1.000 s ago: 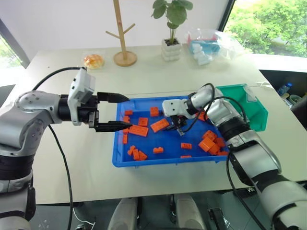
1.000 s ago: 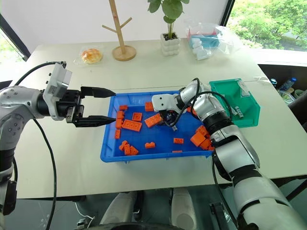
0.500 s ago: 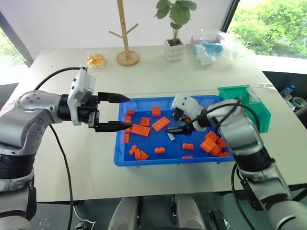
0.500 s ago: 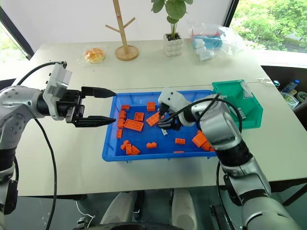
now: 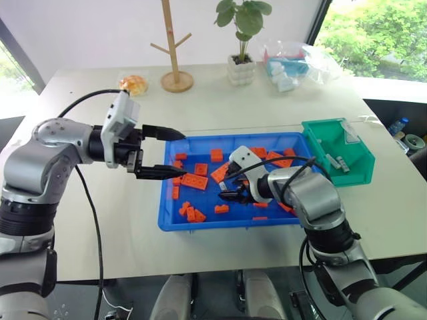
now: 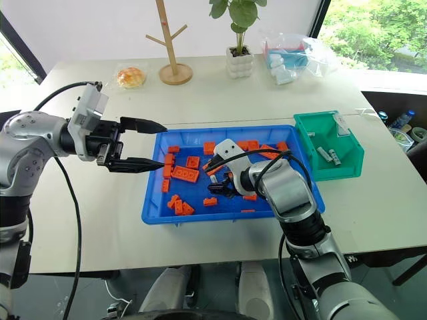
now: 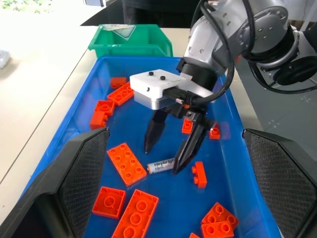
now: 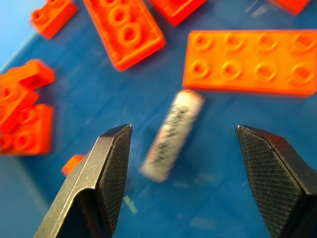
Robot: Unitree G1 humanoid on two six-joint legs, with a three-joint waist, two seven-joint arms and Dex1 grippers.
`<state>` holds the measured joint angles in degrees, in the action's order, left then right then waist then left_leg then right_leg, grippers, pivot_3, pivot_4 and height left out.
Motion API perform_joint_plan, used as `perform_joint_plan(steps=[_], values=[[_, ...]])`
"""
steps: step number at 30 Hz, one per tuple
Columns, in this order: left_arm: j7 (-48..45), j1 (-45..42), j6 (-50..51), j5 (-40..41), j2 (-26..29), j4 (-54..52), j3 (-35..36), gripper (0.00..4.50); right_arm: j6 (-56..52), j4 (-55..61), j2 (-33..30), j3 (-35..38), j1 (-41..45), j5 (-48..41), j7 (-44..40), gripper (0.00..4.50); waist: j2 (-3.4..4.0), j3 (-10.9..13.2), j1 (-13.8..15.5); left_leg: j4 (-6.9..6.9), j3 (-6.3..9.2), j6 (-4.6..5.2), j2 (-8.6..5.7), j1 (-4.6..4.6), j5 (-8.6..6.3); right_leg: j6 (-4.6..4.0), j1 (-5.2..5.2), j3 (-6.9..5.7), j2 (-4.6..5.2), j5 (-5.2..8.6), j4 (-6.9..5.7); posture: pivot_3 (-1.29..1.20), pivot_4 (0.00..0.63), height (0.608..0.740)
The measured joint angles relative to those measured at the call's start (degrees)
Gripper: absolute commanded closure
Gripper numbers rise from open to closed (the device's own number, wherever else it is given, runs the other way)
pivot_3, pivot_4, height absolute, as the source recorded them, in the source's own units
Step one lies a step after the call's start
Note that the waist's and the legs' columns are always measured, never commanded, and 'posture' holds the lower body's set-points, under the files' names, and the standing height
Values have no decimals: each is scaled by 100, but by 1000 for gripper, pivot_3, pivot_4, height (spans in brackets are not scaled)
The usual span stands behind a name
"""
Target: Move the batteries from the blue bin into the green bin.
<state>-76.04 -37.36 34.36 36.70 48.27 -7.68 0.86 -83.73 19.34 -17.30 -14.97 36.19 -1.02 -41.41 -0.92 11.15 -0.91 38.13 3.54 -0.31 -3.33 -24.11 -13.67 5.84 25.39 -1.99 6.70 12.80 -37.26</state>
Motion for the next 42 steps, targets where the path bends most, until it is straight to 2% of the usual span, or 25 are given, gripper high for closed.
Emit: perform_joint_plan(steps=[2,7,8,16,22,27,33,40,41,42], values=[[4,0,0,1,0,-1,1,0,260,-68,-53,-82,-48,-45,122,1978,-2,-1,-3,0,0,0,0,3,0,0,-4,0,0,0,1,0,150,693],[23,1,1,4,13,-17,20,0,678,-153,-259,-165,-140,-212,304,4315,-4,-2,-2,0,0,0,1,5,0,1,-5,-1,-2,0,1,0,150,693],[29,1,1,4,13,-26,23,0,723,-169,-281,-175,-140,-257,319,4410,-4,-2,-4,0,0,1,1,6,0,1,-5,-1,-2,0,1,0,150,693],[91,57,1,5,10,-34,39,0,552,-174,-805,-71,56,-798,211,4409,-2,-1,18,-1,0,2,2,4,0,0,-6,-1,-2,1,4,0,150,693],[95,59,-23,4,-65,-21,35,0,588,-453,-2306,1183,760,-1053,37,4409,-5,1,35,-3,0,7,1,-5,-3,2,-6,-8,1,2,13,0,150,693],[31,53,-109,-1,-194,23,-8,0,1276,-1232,-3334,1562,344,-968,39,4409,-7,2,26,-6,-7,13,2,-8,-6,3,-4,-10,6,2,16,0,150,693],[-41,-62,-162,-79,-298,159,-102,0,1903,-1785,-3535,1880,-77,-822,340,4409,-8,2,30,0,-14,13,4,-4,-6,3,-8,-5,7,2,16,0,150,693],[-105,-174,-224,-122,-360,301,-153,0,2170,-2148,-3495,1978,-351,-823,594,850,-6,3,5,0,-14,13,5,-9,-6,3,-2,-5,6,1,16,0,150,693],[-109,-174,-225,-122,-360,301,-163,0,2184,-2147,-3498,1986,-349,-821,612,415,-6,3,4,0,-14,13,6,-8,-6,3,-3,-4,5,2,16,0,150,693],[-111,-174,-225,-122,-361,301,-175,0,2199,-2147,-3502,1986,-350,-820,620,415,-6,3,6,0,-13,13,6,-8,-6,3,-2,-5,5,2,16,0,150,693]])
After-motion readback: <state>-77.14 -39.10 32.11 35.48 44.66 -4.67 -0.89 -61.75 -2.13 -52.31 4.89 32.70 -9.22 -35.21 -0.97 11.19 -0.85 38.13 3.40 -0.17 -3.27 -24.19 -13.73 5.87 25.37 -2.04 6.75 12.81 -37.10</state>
